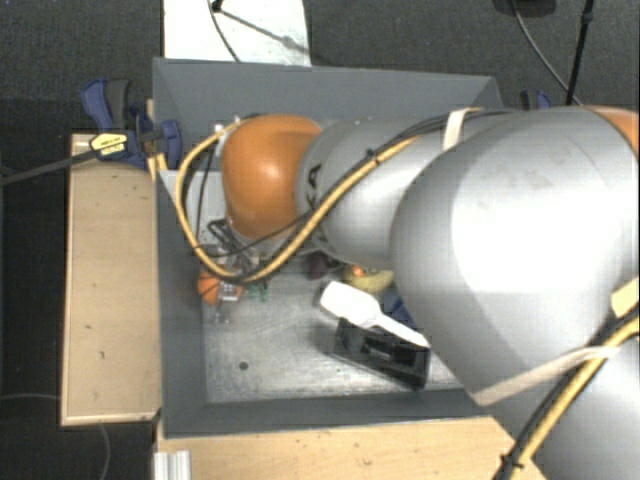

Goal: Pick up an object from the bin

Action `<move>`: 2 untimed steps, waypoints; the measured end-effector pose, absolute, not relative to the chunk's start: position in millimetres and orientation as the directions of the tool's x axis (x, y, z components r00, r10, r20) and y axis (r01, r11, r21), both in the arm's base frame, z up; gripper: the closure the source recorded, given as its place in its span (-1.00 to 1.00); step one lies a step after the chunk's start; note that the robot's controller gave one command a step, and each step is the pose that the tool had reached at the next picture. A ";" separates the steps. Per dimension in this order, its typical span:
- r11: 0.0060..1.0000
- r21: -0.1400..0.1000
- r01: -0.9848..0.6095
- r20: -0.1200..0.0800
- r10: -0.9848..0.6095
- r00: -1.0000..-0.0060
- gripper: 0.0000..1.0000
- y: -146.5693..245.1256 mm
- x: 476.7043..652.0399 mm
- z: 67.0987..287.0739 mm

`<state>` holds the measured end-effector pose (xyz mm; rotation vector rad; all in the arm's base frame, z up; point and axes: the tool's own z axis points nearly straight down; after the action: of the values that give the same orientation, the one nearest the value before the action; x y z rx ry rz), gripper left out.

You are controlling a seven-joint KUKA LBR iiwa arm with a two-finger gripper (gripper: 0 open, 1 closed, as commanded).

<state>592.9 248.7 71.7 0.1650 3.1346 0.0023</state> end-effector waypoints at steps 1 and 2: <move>0.994 0.002 0.106 -0.002 0.106 -0.994 1.00 248.6 593.0 71.7; 0.994 0.001 0.107 -0.002 0.107 -0.994 1.00 248.3 592.4 75.3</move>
Offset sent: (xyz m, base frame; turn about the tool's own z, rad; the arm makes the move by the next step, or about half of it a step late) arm -0.0001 0.0000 0.0177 0.0000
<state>592.4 248.3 75.3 0.1680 3.1355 0.0017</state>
